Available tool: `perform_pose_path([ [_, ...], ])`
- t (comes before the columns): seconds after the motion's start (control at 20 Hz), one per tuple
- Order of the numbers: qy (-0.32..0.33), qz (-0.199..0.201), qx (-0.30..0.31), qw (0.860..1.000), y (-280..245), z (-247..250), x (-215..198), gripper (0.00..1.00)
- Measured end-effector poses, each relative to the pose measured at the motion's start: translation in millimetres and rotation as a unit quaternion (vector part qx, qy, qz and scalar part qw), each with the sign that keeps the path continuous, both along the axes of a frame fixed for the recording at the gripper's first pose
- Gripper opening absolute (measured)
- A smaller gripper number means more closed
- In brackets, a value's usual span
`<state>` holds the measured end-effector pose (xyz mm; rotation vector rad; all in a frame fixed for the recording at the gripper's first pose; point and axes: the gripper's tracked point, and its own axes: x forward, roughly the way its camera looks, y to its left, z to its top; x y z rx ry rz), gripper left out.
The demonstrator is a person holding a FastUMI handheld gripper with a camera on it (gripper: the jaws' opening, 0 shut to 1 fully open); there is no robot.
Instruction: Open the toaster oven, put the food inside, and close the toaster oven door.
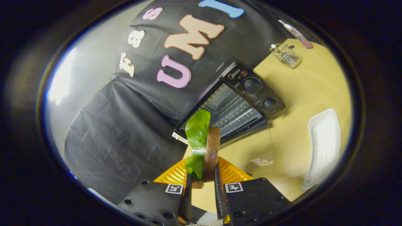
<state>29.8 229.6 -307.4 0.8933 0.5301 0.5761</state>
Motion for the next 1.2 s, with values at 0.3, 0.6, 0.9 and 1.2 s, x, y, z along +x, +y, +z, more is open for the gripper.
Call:
perform_pose_path([
  [0.3,0.029,-0.053,0.064,0.996,34.6,-2.2,64.2,0.34],
  [0.6,0.030,-0.108,0.054,0.992,43.6,-6.6,121.1,0.34],
  [0.9,0.044,-0.124,0.046,0.990,52.6,-17.9,160.0,0.34],
  [1.2,0.027,-0.140,-0.015,0.990,44.0,-28.1,184.9,0.34],
])
